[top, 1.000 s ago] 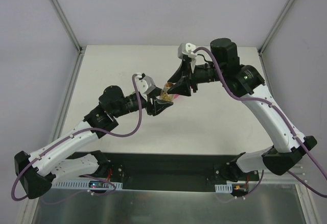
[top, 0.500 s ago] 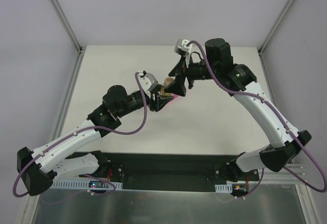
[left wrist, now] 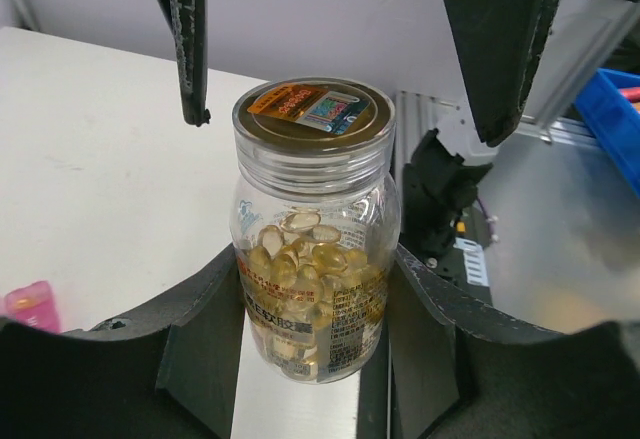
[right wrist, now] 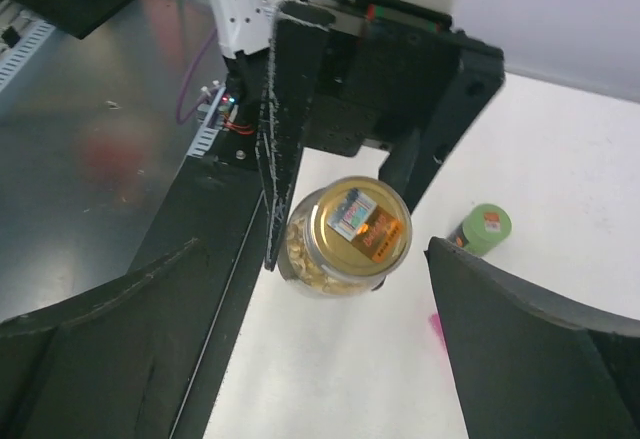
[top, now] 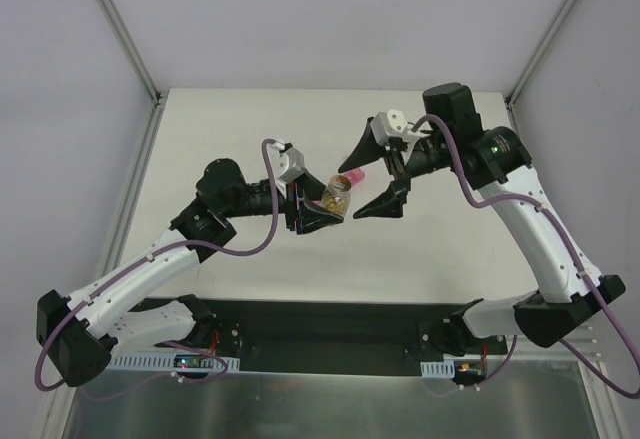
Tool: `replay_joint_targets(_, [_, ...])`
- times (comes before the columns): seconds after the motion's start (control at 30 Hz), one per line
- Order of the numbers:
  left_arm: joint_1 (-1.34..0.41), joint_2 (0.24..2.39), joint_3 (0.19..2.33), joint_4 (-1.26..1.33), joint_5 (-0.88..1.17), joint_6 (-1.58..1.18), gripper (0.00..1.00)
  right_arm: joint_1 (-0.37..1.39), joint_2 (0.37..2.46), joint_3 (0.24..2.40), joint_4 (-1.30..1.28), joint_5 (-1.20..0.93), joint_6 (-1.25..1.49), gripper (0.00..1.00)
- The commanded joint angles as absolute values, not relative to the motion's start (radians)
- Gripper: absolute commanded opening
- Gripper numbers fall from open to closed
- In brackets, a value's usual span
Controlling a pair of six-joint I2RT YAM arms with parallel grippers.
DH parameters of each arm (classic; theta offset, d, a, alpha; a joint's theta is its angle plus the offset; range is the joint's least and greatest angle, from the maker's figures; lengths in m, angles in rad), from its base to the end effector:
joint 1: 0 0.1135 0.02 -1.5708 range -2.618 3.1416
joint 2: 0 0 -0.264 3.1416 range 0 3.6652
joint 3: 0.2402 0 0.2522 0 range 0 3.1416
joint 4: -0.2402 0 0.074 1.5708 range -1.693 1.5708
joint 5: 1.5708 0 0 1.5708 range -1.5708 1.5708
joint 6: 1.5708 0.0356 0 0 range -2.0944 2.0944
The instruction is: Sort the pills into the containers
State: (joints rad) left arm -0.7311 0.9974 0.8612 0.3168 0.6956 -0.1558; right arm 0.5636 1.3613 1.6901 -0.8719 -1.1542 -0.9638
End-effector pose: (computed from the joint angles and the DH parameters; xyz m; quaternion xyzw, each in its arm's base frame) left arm 0.1540 -0.1688 0.3797 0.4218 0.5031 -0.5070 0.5585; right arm 0.1967 0.1628 0.4619 -0.6984 0.3417 0.3838 0.4982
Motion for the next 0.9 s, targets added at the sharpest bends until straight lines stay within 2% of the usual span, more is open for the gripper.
replay_joint_targets(0.0, [-0.719, 1.022, 0.908, 0.44, 0.897, -0.25, 0.09, 0.571, 1.351, 1.706, -0.957, -1.33, -1.141, 0.94])
replay_joint_targets(0.37, [-0.719, 1.048, 0.927, 0.459, 0.986, -0.268, 0.09, 0.603, 1.382, 1.71, -0.902, -1.364, -0.979, 0.85])
replay_joint_targets(0.47, [-0.719, 1.048, 0.927, 0.463, 0.985, -0.267, 0.09, 0.604, 1.387, 1.704, -0.874, -1.359, -0.942, 0.75])
replay_joint_targets(0.5, [-0.719, 1.048, 0.927, 0.463, 0.985, -0.268, 0.09, 0.603, 1.388, 1.709, -0.874, -1.359, -0.939, 0.68])
replay_joint_targets(0.67, [-0.719, 1.045, 0.927, 0.45, 0.974, -0.259, 0.09, 0.603, 1.385, 1.703, -0.838, -1.347, -0.902, 0.47])
replay_joint_targets(0.87, [-0.719, 1.019, 0.928, 0.4, 0.856, -0.221, 0.09, 0.617, 1.367, 1.667, -0.767, -1.234, -0.838, 0.36])
